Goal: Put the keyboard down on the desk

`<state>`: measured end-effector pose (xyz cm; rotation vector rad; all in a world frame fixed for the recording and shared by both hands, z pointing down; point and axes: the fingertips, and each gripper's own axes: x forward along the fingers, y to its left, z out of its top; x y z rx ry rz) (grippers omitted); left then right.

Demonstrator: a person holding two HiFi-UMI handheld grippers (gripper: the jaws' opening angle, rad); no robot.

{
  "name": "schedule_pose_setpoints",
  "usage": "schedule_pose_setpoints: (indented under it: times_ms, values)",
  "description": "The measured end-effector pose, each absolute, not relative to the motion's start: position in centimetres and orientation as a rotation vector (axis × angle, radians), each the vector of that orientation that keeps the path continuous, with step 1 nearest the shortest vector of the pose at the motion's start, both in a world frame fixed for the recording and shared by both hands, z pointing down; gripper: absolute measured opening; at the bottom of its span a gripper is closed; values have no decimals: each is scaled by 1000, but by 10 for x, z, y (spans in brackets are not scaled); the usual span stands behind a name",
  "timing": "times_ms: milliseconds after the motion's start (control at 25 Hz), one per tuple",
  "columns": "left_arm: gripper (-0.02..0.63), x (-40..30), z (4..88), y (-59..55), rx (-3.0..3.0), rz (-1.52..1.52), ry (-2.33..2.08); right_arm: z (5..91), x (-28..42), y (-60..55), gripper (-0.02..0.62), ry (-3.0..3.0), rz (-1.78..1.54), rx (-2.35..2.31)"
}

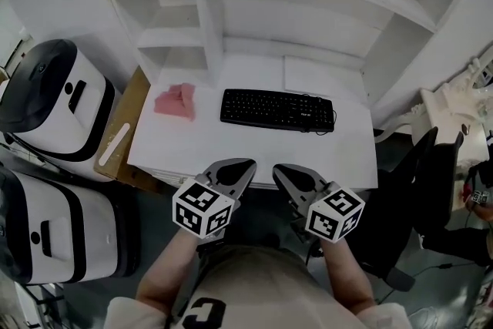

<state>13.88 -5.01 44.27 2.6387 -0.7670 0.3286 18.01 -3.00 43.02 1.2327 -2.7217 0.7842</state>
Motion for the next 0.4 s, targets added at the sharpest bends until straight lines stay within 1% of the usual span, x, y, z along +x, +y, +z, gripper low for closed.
schedule_pose_setpoints:
  times_ms: [400]
  values:
    - [12, 134, 442, -56, 2650, 319, -721, 429, 175, -32, 25, -2701, 802, 1275]
